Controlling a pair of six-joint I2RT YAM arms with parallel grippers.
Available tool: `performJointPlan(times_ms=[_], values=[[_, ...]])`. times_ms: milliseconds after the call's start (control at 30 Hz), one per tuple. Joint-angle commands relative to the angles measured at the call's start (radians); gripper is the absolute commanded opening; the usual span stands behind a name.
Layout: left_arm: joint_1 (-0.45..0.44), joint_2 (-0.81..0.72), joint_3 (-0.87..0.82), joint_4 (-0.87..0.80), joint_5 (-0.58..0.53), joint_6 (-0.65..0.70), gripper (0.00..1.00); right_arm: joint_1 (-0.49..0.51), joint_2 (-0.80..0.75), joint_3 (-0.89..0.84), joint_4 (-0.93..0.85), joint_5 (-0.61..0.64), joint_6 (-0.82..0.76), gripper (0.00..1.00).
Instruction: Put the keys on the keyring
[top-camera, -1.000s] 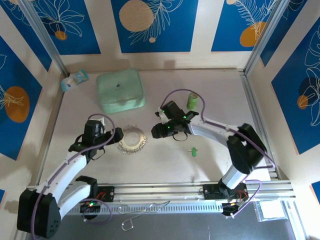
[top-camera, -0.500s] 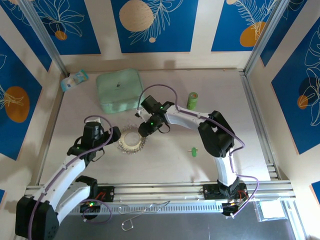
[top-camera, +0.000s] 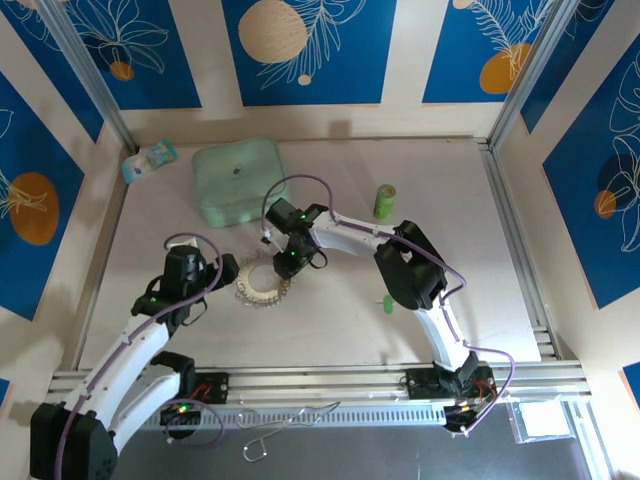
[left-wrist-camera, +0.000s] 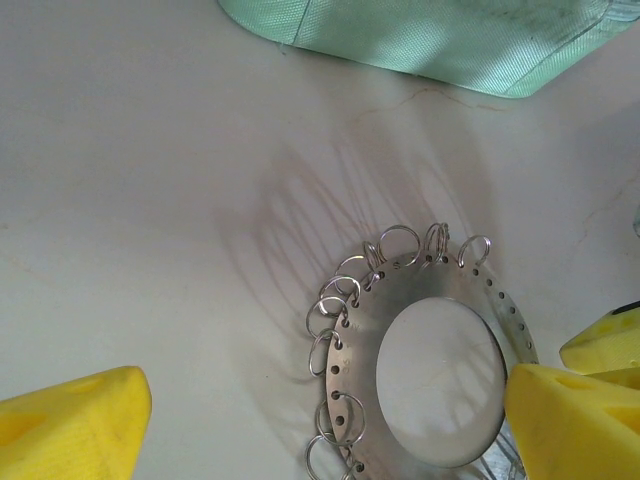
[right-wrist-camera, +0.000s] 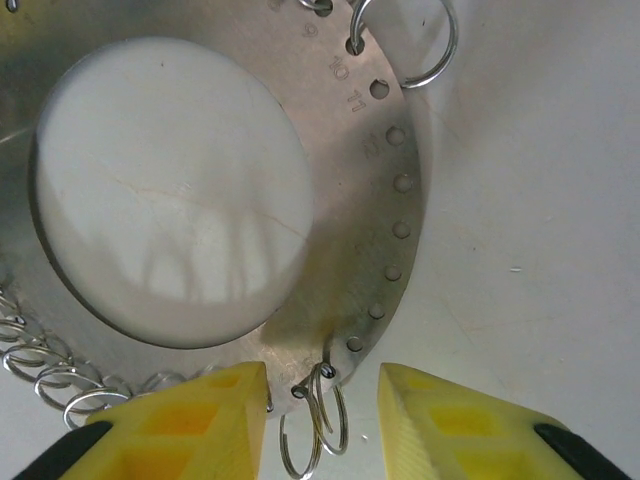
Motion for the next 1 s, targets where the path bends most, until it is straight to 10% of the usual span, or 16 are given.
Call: performJointPlan(times_ms=[0,967], values=[[-0.007,-0.017,-0.009,-0.016,-0.017,-0.01,0.91,0.009,0.028,0.039,-0.049,0.016,-0.018,0.34],[-0.006,-0.068,-0.001,-0.053,-0.026,-0.004,0.9,0.016,0.057,0.081,-0.093,0.034,-0.016,0.2]])
